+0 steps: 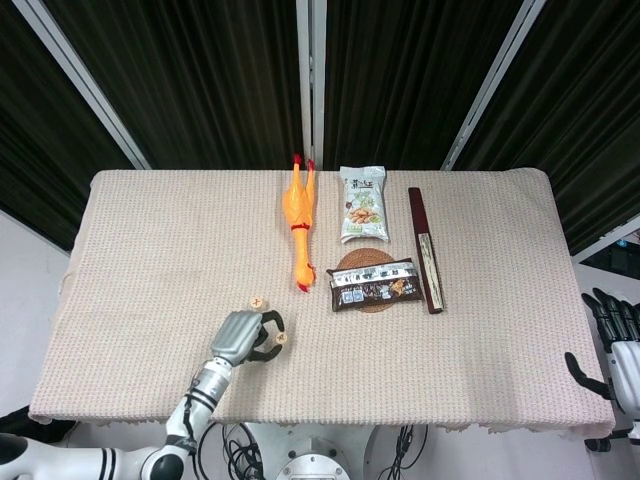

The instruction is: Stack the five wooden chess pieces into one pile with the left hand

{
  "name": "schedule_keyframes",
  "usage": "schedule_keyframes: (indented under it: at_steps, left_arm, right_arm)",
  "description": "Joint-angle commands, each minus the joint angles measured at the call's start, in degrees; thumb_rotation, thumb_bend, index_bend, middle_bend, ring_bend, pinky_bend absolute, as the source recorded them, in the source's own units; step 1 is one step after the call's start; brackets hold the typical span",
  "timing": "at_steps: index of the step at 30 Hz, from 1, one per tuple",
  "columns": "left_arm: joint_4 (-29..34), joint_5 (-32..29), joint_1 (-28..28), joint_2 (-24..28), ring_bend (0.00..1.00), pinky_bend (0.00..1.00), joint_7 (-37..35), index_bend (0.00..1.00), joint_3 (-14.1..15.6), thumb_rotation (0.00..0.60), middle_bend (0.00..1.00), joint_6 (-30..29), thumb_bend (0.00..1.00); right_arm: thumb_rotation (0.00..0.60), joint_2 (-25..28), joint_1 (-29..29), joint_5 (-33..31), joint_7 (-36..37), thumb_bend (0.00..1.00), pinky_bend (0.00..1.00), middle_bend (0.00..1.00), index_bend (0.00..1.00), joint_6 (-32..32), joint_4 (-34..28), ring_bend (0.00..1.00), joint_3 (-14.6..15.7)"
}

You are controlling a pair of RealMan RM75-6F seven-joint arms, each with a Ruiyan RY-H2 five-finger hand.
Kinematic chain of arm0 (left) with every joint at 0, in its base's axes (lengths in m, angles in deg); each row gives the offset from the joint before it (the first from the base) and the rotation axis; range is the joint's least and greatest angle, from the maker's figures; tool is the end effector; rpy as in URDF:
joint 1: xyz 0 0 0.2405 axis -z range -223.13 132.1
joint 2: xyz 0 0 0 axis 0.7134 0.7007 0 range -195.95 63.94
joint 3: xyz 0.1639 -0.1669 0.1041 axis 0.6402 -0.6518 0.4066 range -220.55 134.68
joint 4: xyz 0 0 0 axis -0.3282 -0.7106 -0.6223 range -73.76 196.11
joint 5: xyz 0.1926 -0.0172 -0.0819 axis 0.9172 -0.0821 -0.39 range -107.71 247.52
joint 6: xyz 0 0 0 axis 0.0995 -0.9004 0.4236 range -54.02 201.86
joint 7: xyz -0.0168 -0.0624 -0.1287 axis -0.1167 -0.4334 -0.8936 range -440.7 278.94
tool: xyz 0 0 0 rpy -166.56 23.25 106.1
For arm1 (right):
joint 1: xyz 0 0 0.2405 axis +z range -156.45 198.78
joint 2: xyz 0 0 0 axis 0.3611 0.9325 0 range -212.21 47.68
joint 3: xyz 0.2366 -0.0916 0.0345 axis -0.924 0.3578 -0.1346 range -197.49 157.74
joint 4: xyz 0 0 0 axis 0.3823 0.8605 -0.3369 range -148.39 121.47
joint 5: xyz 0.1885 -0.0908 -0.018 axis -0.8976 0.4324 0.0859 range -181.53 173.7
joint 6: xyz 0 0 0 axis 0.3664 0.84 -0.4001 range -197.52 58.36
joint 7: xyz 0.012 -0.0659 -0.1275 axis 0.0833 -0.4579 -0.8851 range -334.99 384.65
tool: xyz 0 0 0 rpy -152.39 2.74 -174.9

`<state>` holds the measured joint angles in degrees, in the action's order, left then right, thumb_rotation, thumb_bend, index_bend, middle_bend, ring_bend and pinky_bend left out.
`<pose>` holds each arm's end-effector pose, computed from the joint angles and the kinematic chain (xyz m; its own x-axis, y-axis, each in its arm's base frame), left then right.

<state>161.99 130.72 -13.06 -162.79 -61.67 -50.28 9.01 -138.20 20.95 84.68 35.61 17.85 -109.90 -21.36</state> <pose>-0.1186 0.2514 -0.0506 0.0628 0.4297 0.9008 0.9783 -0.2050 0.0296 -0.3140 -0.1482 0.1969 0.2887 -0.0158 0.9573 -0.9569 0.0285 0.2890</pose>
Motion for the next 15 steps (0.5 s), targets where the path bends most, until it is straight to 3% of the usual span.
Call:
schedule_keyframes:
  at_steps: [1,7,15]
  left_arm:
    - [3.59,1.13,-0.83,3.80,1.00,1.00,0.91,0.48,-1.54,0.600,1.00,-2.61,0.29]
    - [2.51,-0.13,-0.72,7.33,1.00,1.00,-4.56,0.48,-3.36,0.600,1.00,0.53,0.29]
    - [-3.83,1.12,1.11,6.77,1.00,1.00,-10.11,0.48,-4.50,0.600,1.00,4.77,0.29]
  right_arm:
    - [0.600,-0.12,0.08,0.04,-0.29,0.30,0.00,0.00,0.00,-0.15,-0.07,0.00,0.04]
    - [0.600,-0.38,0.28,-0.19,-1.08,0.30,0.00,0.00,0.00,-0.59,-0.32,0.00,0.03]
    - [0.600,-0.71,0.64,-0.58,-2.03,0.30,0.00,0.00,0.00,-1.25,-0.45,0.00,-0.07]
